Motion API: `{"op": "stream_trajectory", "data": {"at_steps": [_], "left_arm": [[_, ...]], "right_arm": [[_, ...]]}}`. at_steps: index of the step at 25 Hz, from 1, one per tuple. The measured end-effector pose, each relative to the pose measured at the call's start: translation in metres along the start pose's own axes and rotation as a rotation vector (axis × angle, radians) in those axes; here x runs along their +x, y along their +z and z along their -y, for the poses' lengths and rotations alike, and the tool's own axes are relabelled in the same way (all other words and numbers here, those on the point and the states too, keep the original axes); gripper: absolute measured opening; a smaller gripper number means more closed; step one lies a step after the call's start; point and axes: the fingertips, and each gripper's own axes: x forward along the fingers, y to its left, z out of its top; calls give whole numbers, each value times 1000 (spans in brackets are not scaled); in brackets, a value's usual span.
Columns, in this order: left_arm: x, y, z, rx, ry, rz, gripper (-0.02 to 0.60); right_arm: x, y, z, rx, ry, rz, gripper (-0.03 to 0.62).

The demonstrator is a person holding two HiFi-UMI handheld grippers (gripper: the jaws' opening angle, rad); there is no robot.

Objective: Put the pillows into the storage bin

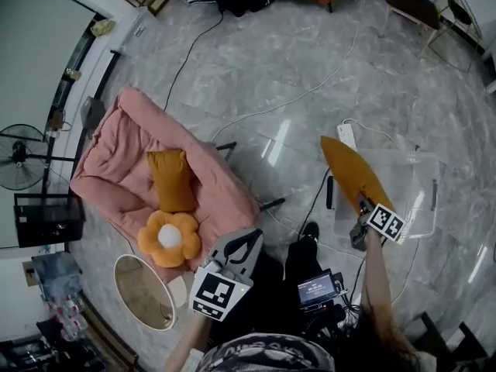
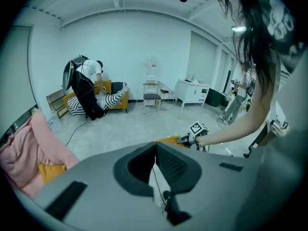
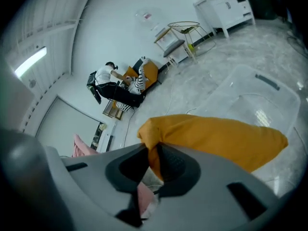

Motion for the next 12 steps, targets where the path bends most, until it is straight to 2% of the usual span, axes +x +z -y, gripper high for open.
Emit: {"op": "stream_trajectory", "data": {"at_steps": [3, 5, 7, 9, 10, 12], "left_arm": [[-5, -4, -6, -32, 26, 11, 12], [-12, -6, -9, -52, 44, 24, 12], [-21, -10, -15, -69, 70, 39, 12], [-33, -17, -22, -89, 107, 51, 12], [-41, -22, -27, -100, 126, 57, 12], [-59, -33, -36, -120, 163, 68, 12]], "right_arm": [[-7, -6, 12, 62, -19, 23, 60], [-19, -7, 25, 17, -91, 15, 93], [-32, -6, 37, -57, -168, -15, 186], [-45, -5, 42, -92, -189, -42, 306], [-52, -5, 41, -101, -191, -47, 327], [-63, -6, 34, -128, -193, -42, 322]]}}
